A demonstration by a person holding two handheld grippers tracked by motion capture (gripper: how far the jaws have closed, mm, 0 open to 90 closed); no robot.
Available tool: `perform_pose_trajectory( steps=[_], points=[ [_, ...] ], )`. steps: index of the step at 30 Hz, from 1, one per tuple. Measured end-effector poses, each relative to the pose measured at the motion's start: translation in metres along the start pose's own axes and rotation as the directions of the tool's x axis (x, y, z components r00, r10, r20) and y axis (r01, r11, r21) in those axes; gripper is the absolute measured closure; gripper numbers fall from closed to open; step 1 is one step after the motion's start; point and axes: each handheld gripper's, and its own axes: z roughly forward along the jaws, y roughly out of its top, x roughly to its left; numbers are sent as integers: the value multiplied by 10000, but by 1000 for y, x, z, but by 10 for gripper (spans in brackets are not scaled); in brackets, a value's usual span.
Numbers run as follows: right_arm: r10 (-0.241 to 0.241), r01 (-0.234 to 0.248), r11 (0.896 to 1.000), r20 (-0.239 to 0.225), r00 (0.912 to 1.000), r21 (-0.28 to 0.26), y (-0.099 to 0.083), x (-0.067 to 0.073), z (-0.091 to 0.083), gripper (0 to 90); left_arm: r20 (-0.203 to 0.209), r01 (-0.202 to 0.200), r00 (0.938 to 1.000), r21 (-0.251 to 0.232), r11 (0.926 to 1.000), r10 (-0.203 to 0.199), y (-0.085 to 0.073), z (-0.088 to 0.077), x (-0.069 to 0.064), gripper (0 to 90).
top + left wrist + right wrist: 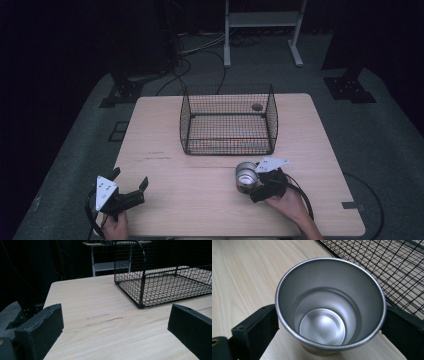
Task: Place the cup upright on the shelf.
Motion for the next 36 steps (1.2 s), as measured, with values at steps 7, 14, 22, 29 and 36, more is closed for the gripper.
perform_pose_trajectory(
  steps=[7,14,22,29,36],
  points=[
    [-23,22,10000,43,10000,71,4,-1,3,23,16,-42,10000,20,10000,42,0,0,0,0],
    [-67,67,10000,-120,9999,-30,6,-2,4,133,-23,4,10000,-25,10000,-4,0,-1,0,0],
    [42,-44,10000,-215,9998,-86,7,-2,1,150,-53,13,10000,-42,10000,-13,0,-1,1,0],
    [245,-261,9989,-381,9990,-402,12,-3,-9,157,-56,31,10000,-34,10000,-31,0,-1,1,0],
    [265,-295,9977,-488,9985,-616,21,-4,-22,161,-63,-1,10000,-36,10000,1,0,-1,1,0]
  ],
)
